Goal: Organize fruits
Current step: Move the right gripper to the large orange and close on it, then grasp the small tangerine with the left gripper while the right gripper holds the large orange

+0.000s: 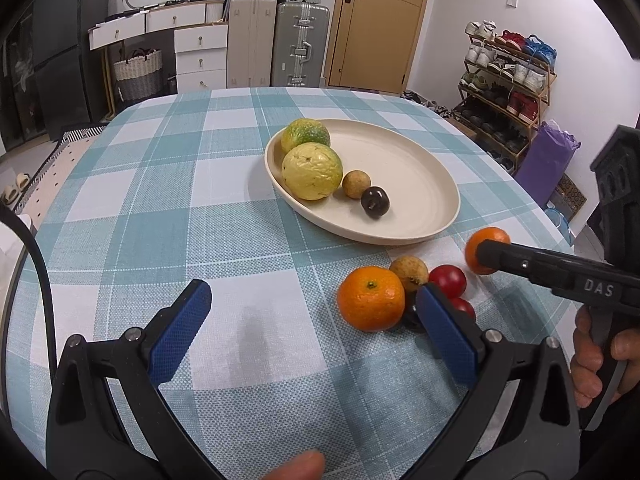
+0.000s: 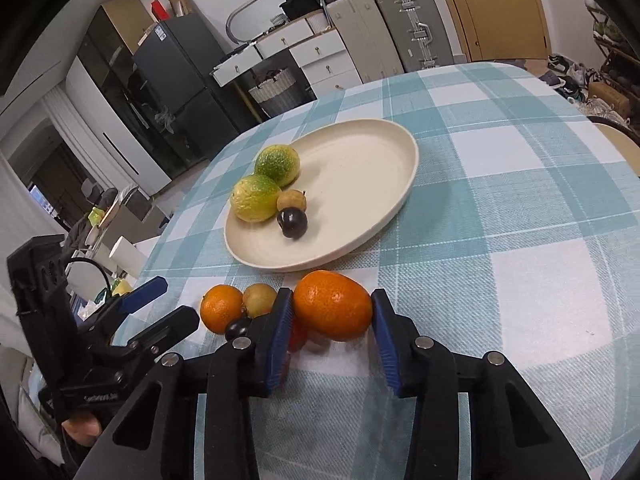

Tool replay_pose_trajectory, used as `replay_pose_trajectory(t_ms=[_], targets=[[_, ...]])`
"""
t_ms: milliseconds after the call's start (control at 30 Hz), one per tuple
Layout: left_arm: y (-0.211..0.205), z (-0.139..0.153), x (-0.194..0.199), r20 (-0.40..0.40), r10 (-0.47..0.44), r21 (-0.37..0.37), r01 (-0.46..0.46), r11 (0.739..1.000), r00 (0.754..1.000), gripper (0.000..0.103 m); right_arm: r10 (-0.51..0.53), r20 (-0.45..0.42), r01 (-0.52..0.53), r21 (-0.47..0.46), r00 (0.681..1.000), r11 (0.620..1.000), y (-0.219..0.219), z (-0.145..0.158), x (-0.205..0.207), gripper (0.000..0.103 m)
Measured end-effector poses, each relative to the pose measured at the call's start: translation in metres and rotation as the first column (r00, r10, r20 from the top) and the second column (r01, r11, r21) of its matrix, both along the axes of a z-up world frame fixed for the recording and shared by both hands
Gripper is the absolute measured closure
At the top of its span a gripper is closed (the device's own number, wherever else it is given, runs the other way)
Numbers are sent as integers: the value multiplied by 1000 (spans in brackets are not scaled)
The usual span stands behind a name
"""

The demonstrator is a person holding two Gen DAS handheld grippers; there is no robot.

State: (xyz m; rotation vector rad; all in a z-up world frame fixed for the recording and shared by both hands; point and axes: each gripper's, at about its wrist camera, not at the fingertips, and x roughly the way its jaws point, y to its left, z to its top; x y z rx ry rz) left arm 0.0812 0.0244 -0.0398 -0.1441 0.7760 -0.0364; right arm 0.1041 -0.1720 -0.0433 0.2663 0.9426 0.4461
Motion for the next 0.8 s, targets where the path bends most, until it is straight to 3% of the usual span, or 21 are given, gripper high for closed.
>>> replay_pose_trajectory(t_ms=[200, 333, 533, 800], targets=[[0, -6, 7, -34, 3, -73, -6, 997, 999, 3, -9, 34, 9, -6, 999, 1000, -10, 10, -3, 63], [-1, -8, 10, -46, -17, -98, 12, 995, 999, 23, -8, 42, 8, -6, 999, 1000, -15, 13, -4, 63], [-6, -10, 12, -53, -59, -114, 52, 992, 997, 37, -13, 45, 13, 0, 999, 1000, -19, 15, -6, 63], [-14, -8, 10, -31, -110, -116, 106, 988, 993, 63, -12, 46, 12, 2, 999, 1000, -17, 15, -6, 63]])
